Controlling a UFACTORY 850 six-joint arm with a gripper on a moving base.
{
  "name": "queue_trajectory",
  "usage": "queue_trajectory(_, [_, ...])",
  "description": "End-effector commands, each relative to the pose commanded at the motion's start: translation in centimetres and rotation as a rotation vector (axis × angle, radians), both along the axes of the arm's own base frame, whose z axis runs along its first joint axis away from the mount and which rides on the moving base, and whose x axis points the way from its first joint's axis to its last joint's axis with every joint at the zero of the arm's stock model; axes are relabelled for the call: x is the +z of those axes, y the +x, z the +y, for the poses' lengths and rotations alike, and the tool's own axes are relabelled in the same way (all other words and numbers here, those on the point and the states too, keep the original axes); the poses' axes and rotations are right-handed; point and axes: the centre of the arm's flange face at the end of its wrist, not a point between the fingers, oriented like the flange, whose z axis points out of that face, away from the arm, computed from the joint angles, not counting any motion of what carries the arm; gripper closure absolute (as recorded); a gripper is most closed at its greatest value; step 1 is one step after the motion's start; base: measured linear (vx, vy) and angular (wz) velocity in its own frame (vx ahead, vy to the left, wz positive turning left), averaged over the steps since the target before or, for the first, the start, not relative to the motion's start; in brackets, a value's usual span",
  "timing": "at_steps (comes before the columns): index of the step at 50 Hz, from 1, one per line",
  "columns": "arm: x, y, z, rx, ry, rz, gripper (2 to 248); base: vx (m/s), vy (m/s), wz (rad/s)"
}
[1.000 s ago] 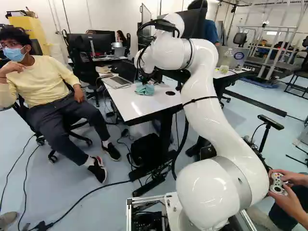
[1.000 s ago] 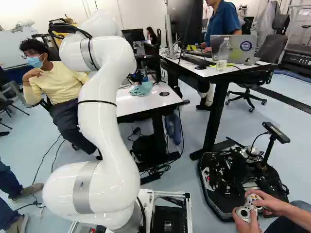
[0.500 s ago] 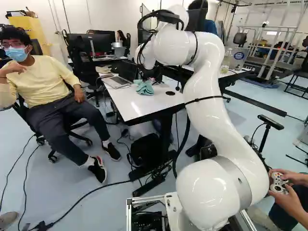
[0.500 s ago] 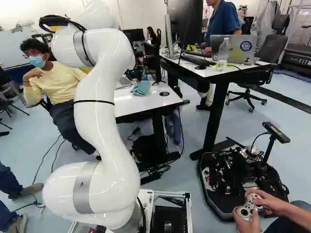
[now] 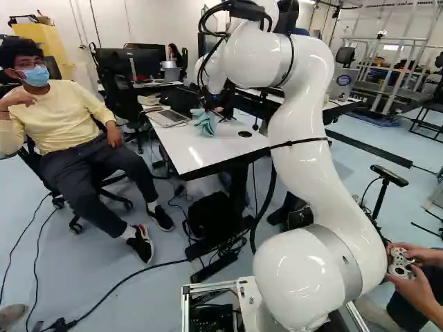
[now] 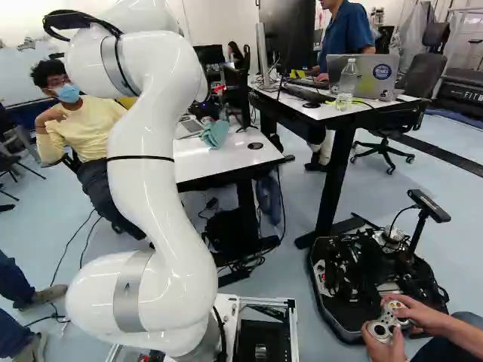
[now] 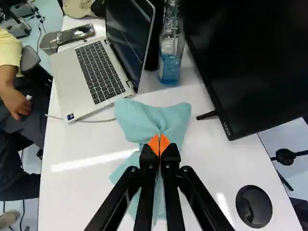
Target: Clean the table with the green towel
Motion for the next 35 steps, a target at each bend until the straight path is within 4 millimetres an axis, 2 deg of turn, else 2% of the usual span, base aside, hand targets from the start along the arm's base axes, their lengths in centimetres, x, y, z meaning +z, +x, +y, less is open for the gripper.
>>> queue_trajectory(12, [1.7, -1.6, 0.0, -0.003, 0.011, -0.007, 225, 0.0, 0.0, 0.0])
queue_trajectory(35, [4.9, -6.3, -0.1, 0.006, 0.013, -0.014, 225, 0.0, 0.0, 0.0])
